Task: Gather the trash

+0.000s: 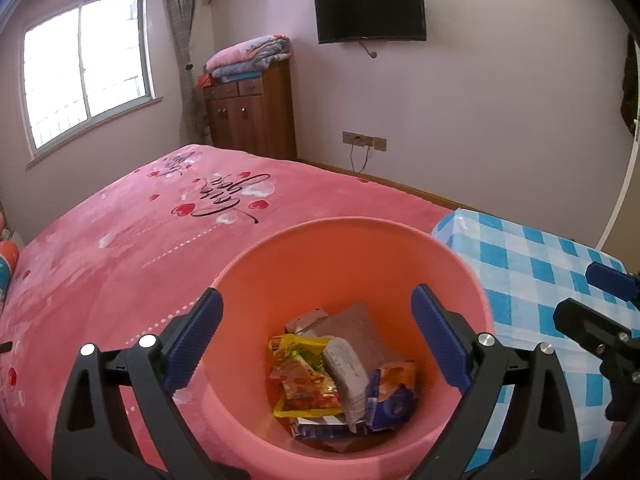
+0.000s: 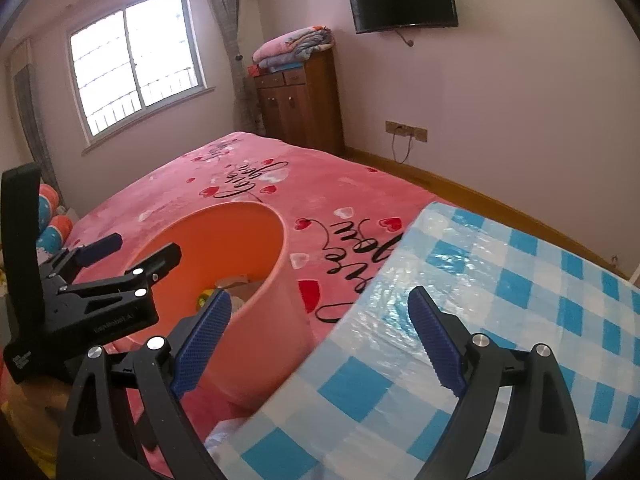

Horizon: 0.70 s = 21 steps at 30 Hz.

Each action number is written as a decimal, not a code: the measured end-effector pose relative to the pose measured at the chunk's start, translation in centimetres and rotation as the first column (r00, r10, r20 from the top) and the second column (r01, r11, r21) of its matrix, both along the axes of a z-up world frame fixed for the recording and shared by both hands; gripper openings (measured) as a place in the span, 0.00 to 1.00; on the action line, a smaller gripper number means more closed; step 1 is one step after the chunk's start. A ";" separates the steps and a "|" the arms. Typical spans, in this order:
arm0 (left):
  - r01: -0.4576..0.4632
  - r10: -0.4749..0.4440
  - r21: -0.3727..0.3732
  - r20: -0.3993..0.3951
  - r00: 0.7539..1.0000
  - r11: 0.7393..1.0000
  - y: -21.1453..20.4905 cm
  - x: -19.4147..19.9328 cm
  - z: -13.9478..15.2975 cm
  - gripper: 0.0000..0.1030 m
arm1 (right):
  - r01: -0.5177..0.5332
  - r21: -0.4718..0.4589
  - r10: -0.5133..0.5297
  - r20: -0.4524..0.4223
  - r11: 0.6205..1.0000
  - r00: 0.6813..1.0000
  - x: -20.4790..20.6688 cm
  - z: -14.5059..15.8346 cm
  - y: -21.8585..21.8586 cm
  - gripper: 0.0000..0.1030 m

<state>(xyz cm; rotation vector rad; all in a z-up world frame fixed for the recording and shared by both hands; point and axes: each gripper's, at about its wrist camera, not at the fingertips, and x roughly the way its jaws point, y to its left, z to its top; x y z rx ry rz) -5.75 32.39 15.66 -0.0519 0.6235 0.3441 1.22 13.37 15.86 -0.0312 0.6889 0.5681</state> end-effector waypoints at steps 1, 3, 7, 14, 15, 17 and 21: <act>0.005 -0.005 0.000 0.002 1.000 1.000 -0.3 0.0 0.1 0.93 | 0.006 -0.007 -0.006 0.005 1.000 1.000 -0.1 0.0 -0.2 0.86; 0.011 -0.011 0.001 0.004 1.000 1.000 -0.8 -0.1 0.1 0.93 | 0.018 -0.018 -0.018 0.017 1.000 1.000 -0.4 0.0 -0.6 0.88; 0.024 -0.024 0.001 0.011 1.000 1.000 -1.6 -0.2 0.4 0.93 | 0.038 -0.035 -0.037 0.037 0.999 0.999 -0.7 0.0 -1.3 0.90; 0.051 -0.052 0.022 0.026 0.998 0.998 -3.5 -0.4 0.7 0.96 | 0.074 -0.057 -0.071 0.062 0.996 0.996 -1.4 -0.1 -2.8 0.90; 0.059 -0.059 0.018 0.030 0.998 0.998 -3.8 -0.4 0.8 0.96 | 0.079 -0.059 -0.075 0.065 0.995 0.995 -1.5 -0.2 -3.0 0.90; 0.070 -0.071 0.018 0.028 0.997 0.997 -4.4 -0.3 0.7 0.96 | 0.092 -0.061 -0.087 0.066 0.994 0.994 -1.6 -0.3 -3.6 0.90; 0.096 -0.096 0.017 0.027 0.995 0.995 -5.6 -0.2 0.7 0.96 | 0.116 -0.063 -0.113 0.061 0.991 0.992 -1.9 -0.6 -4.9 0.90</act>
